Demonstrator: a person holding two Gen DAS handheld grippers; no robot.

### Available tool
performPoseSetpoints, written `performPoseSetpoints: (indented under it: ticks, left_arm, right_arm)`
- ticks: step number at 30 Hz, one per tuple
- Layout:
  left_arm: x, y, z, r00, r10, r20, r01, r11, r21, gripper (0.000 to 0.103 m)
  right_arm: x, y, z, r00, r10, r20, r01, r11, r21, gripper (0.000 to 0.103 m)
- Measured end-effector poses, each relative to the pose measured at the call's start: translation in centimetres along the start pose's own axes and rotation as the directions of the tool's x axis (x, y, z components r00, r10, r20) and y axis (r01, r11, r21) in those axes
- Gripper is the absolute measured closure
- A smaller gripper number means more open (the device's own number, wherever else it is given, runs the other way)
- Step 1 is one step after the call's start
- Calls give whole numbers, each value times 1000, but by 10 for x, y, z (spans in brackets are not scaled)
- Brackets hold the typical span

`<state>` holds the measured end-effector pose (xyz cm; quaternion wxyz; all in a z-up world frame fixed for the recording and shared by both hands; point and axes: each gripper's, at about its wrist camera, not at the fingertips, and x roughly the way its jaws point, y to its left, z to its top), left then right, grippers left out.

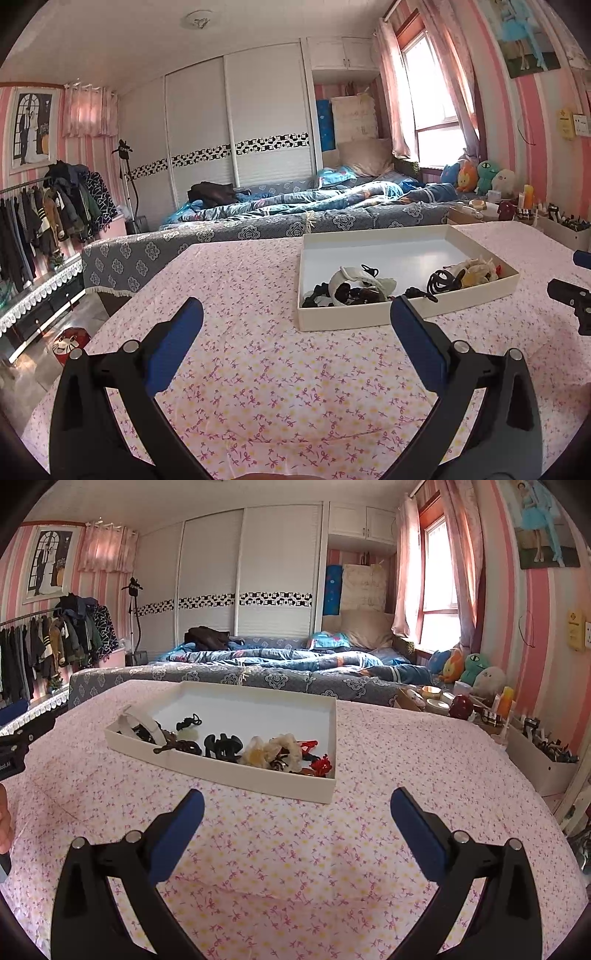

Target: Organize jewelry

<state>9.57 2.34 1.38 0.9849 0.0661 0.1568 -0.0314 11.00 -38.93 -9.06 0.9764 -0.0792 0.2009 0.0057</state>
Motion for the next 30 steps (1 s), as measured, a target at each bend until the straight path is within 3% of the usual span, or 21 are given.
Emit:
performPoseSetpoints:
  ticks: [30]
  left_arm:
    - [1, -2, -1, 1000, -11, -9, 11, 1000, -9, 3]
  right_arm:
    - [-1, -1, -2, 1000, -6, -1, 6, 1000, 6, 2]
